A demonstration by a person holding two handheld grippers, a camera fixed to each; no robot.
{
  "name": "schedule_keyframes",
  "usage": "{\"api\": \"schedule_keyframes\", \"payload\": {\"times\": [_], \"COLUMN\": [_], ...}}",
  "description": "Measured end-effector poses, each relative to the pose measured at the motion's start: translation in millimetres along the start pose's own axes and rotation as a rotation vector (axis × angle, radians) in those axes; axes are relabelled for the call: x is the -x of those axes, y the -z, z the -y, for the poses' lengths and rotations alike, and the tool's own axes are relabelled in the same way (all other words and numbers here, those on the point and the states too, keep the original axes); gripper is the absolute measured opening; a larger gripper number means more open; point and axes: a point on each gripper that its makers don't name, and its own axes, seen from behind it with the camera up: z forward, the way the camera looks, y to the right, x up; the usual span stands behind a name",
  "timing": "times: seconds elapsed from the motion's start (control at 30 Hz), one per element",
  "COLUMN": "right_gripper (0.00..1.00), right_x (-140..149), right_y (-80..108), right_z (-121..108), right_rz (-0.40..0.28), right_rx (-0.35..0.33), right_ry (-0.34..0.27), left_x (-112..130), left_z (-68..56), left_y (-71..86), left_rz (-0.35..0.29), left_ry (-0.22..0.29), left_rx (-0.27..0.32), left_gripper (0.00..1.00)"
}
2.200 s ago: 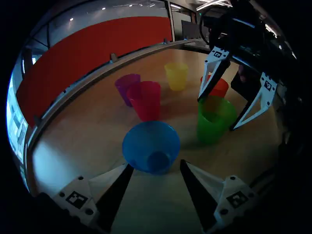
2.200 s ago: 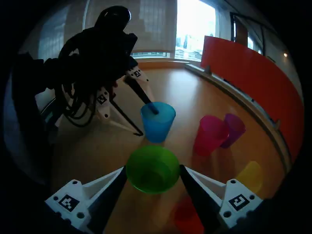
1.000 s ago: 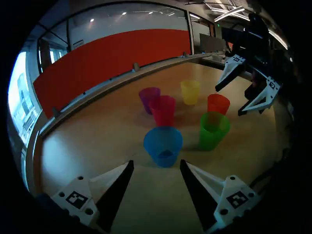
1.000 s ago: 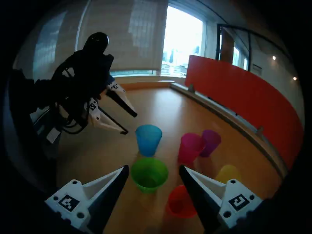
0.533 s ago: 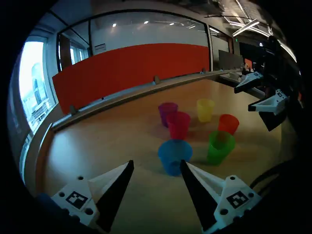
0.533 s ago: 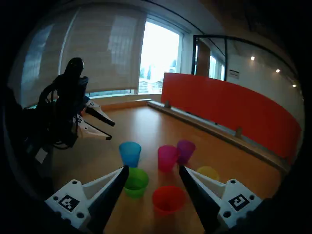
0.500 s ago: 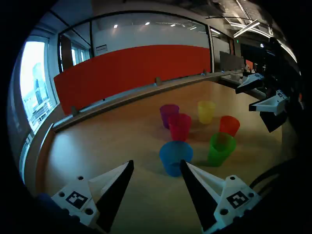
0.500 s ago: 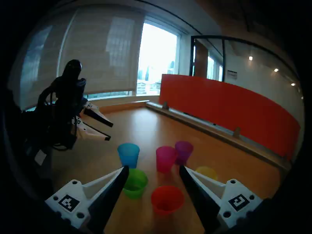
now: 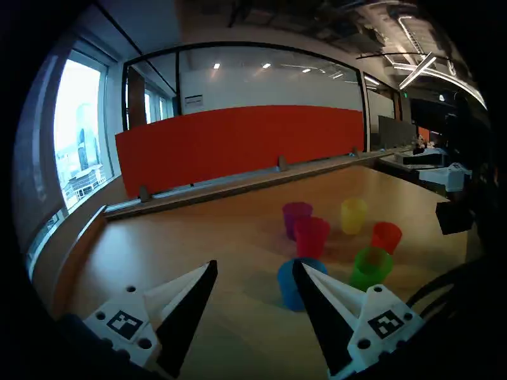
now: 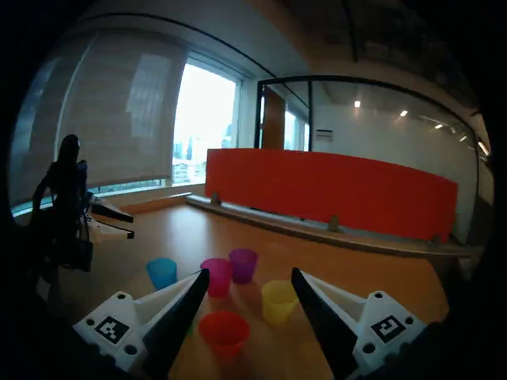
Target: Pour water
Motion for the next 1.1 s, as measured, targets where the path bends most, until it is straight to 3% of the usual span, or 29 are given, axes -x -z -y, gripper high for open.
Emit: {"api": "schedule_keyframes", "payload": {"times": [0.2,0.57,0.9,1.1], "right_gripper": [1.0,1.0,1.0,1.0], "right_x": [-14,-26,-24,-16], "right_y": [6.4,30.8,45.7,53.0], "right_z": [-36,-81,-93,-100], "right_rz": [-0.072,-0.169,-0.234,-0.236], "right_rx": [0.13,0.331,0.413,0.46], "right_ry": [-0.045,-0.078,-0.101,-0.108], "left_x": [-13,-41,-60,-59], "left_z": [8.6,18.4,24.5,21.7], "left_y": [3.5,13.8,24.6,21.4], "left_rz": [-0.069,-0.219,-0.328,-0.343], "left_ry": [0.025,0.104,0.145,0.179], "left_rx": [-0.057,-0.143,-0.2,-0.206], "left_gripper": [0.87,0.87,0.87,0.87]}}
